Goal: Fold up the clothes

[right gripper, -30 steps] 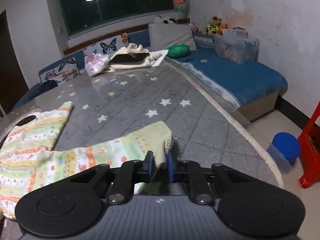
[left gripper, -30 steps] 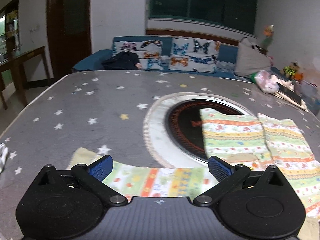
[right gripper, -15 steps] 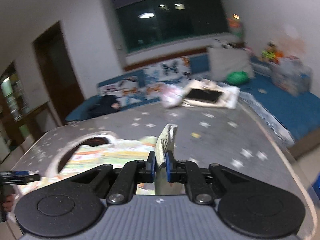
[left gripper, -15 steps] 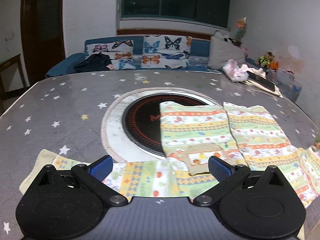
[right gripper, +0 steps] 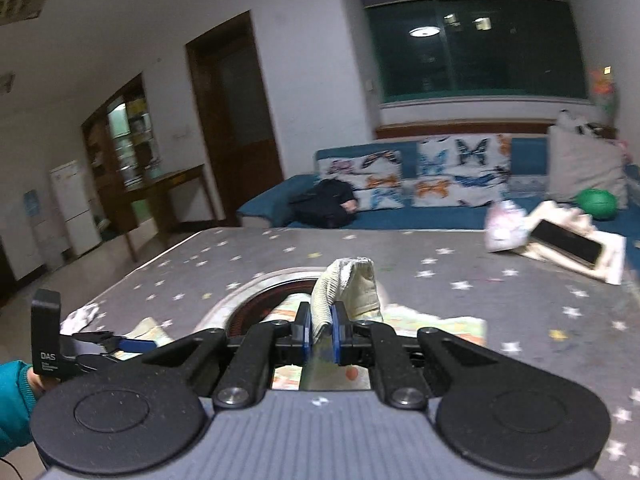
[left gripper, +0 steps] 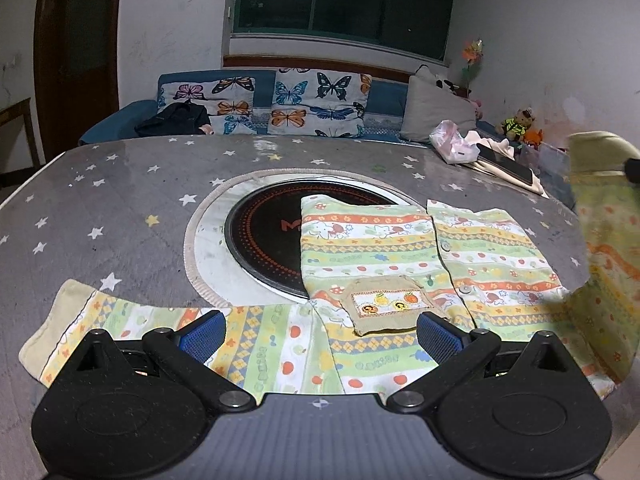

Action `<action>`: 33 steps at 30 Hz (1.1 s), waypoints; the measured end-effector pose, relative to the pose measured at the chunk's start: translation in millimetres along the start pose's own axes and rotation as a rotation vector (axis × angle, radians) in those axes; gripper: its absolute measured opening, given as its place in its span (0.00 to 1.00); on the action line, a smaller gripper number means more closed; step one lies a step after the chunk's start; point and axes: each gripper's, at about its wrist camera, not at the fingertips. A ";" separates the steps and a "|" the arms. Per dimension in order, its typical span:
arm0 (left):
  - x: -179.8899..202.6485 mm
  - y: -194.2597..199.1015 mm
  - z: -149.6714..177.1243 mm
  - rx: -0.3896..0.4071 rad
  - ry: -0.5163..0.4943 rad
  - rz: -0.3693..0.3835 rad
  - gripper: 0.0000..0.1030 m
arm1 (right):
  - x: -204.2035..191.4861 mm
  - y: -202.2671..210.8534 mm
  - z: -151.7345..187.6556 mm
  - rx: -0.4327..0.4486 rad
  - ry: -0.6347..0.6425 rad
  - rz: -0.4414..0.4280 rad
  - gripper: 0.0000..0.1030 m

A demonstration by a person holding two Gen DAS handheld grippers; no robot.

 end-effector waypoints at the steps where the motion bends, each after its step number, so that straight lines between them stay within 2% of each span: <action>1: -1.0 1.2 0.2 0.002 0.003 0.000 1.00 | -7.1 -6.3 0.4 -0.008 0.008 -0.015 0.09; 10: -7.9 4.2 2.4 0.010 0.035 0.004 1.00 | -49.0 -37.3 5.8 -0.036 0.008 -0.136 0.09; 11: -7.6 3.4 2.4 0.008 0.034 0.005 1.00 | -50.9 -38.7 5.4 -0.035 0.008 -0.143 0.10; 13: -7.2 2.7 2.6 0.008 0.032 0.005 1.00 | -51.3 -41.5 3.5 -0.033 0.006 -0.150 0.19; 15: -7.4 2.9 2.5 0.009 0.032 0.006 1.00 | -50.9 -42.9 1.8 -0.031 0.005 -0.154 0.21; 18: -8.9 3.1 1.5 0.012 0.035 0.005 1.00 | -44.5 -37.9 1.3 -0.034 0.020 -0.137 0.21; 23: -7.7 2.5 -0.5 0.012 0.038 0.012 1.00 | -22.5 -33.2 16.2 -0.120 0.095 -0.055 0.21; 27: 2.7 0.9 -2.4 0.005 0.015 0.044 1.00 | -4.4 -33.2 34.1 -0.207 0.146 0.006 0.21; 33: 27.1 -6.6 -5.1 -0.013 -0.029 0.114 1.00 | 11.3 -47.0 69.7 -0.306 0.138 0.042 0.21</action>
Point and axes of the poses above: each gripper's, at about its wrist camera, not at the fingertips, and y roughly against the way its jaws point, x to its right, z to its underside, and after that the axes turned 11 degrees about z, right-handed
